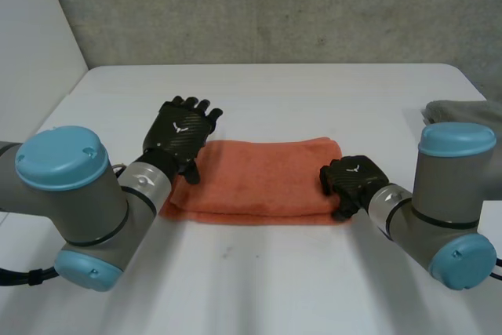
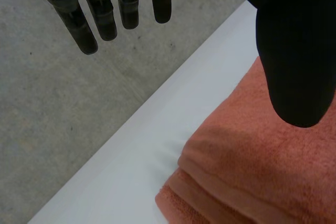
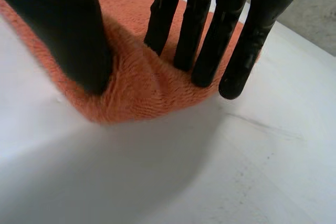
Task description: Fold the laundry.
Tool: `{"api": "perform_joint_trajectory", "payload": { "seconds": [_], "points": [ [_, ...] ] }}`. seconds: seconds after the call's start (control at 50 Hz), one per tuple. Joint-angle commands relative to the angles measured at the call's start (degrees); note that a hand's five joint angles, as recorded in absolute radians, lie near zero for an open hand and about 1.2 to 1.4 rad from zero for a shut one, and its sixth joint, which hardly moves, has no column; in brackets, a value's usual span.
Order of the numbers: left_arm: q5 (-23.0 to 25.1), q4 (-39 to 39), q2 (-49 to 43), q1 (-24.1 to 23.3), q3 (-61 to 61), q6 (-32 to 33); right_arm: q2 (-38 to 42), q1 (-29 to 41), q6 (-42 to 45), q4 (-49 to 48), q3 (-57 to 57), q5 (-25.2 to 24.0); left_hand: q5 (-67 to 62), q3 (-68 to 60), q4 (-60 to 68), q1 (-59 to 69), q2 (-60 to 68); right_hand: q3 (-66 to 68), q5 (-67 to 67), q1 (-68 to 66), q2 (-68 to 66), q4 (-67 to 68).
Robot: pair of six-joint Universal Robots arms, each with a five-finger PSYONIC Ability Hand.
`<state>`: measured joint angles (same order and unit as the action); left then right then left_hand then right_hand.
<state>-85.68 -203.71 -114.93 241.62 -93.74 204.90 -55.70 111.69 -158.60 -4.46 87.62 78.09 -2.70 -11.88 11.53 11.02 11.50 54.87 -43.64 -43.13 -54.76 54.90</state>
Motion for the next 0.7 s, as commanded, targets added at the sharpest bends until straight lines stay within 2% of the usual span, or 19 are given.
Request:
{"api": "perform_joint_trajectory", "payload": {
  "seconds": [0.02,0.16,0.24,0.32,0.42,0.44,0.52,0.56,0.68,0.7],
  "points": [
    [-0.01,0.42,1.11,0.16,-1.09,-0.02,0.42,-2.00,0.31,-2.22,0.62,-0.31,2.70,1.88,-1.53,-1.02,-1.50,25.13,-26.36,-36.87,-25.24,25.10],
    [-0.01,0.77,2.35,0.95,-2.59,-0.11,-0.72,-4.03,1.54,-1.60,3.25,0.04,2.70,1.88,-1.53,-1.02,-1.50,25.13,-26.36,-36.87,-25.24,25.10],
    [-0.10,0.94,3.40,1.22,-3.82,-0.11,-4.23,-4.73,6.19,0.15,5.36,0.74,2.70,1.88,-1.53,-1.02,-1.50,25.13,-26.36,-36.87,-25.24,25.10],
    [-0.10,1.30,4.72,1.57,-5.14,-0.02,-11.78,-6.05,14.87,3.22,6.25,1.62,2.70,1.88,-1.53,-1.02,-1.50,25.13,-26.36,-36.87,-25.24,25.10],
    [-0.97,1.38,5.16,2.18,-5.05,-0.11,-12.94,-5.09,20.69,2.88,2.91,2.06,2.70,1.88,-1.53,-1.02,-1.50,25.13,-26.36,-36.87,-25.24,25.10],
    [-1.41,1.38,5.33,2.18,-4.96,-0.11,-12.94,-4.21,21.05,2.71,1.95,1.98,2.70,1.88,-1.53,-1.02,-1.50,25.13,-26.36,-36.87,-25.24,25.10],
    [-4.66,1.30,6.12,2.27,-4.17,-0.81,-11.89,6.23,21.58,0.43,-3.85,1.45,2.70,1.88,-1.53,-1.02,-1.50,25.13,-26.36,-36.87,-25.24,25.10],
    [-7.12,1.30,6.56,2.27,-3.65,-2.22,-8.91,12.56,21.93,-2.56,-6.49,0.40,2.70,1.88,-1.53,-1.02,-1.50,25.13,-26.36,-36.87,-25.24,25.10],
    [-12.22,1.30,7.27,2.45,-2.42,-6.08,-1.27,20.84,21.93,-5.29,-10.36,-4.43,2.70,1.88,-1.53,-1.02,-1.50,25.13,-26.36,-36.87,-25.24,25.10],
    [-13.10,1.30,7.53,2.88,-2.15,-6.78,1.27,21.98,21.58,-5.29,-11.41,-5.92,2.70,1.88,-1.53,-1.02,-1.50,19.86,-21.09,-31.60,-19.97,19.83]
  ]
}}
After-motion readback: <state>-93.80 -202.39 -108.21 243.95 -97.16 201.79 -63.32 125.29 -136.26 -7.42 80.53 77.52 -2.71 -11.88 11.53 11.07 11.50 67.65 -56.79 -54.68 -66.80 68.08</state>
